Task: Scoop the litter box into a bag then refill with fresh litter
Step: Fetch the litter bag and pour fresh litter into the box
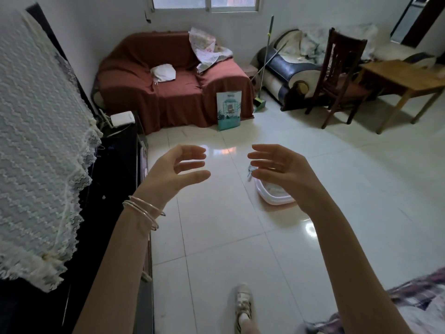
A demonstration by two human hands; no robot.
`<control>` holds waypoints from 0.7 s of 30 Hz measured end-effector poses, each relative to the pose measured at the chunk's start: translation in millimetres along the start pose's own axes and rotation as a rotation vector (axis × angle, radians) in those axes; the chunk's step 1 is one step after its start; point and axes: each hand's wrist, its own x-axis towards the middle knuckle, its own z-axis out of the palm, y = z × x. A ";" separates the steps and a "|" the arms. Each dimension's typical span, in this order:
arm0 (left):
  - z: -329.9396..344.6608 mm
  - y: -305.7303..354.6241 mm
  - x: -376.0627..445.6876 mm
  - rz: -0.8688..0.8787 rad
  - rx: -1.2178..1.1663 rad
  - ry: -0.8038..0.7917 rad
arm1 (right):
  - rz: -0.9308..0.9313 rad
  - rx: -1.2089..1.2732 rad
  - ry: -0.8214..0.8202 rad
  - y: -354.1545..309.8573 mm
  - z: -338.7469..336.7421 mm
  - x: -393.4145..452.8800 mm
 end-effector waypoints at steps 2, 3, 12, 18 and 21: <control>-3.5 -2.6 20.0 -0.002 0.012 0.007 | -0.003 0.000 -0.014 4.4 -3.8 25.8; -4.4 -3.0 31.8 0.000 0.016 0.008 | -0.004 -0.002 -0.020 6.2 -6.9 39.6; 0.0 -0.5 150.7 0.003 0.021 0.053 | -0.004 -0.002 -0.075 10.8 -49.3 164.4; 2.3 -5.6 209.7 0.007 0.008 0.076 | -0.017 -0.008 -0.114 15.8 -69.5 222.1; 0.9 -10.2 233.8 0.001 0.016 0.067 | -0.008 -0.009 -0.116 21.3 -73.1 243.9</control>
